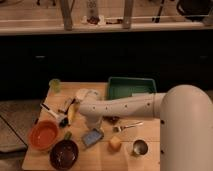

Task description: Wipe table surface with sponge

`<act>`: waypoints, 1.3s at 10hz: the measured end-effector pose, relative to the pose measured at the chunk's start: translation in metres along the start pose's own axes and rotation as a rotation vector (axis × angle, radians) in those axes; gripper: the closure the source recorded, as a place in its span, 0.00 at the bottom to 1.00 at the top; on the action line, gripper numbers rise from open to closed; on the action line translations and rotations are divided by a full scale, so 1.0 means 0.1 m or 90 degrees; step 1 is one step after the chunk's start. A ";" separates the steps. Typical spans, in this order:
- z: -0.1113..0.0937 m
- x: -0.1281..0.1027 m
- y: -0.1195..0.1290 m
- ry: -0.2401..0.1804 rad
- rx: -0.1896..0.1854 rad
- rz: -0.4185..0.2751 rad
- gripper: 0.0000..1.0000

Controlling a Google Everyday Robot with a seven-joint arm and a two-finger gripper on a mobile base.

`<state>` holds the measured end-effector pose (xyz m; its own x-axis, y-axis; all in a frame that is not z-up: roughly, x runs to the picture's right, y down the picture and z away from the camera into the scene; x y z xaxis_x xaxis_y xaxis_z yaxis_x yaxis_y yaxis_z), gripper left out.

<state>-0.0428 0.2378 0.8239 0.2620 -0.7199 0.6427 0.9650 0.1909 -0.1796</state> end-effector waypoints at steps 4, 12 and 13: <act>-0.08 0.47 0.16 0.022 -0.005 0.058 1.00; -0.09 0.34 -0.55 -0.007 0.046 -0.059 1.00; -0.08 0.33 -0.54 -0.010 0.048 -0.060 1.00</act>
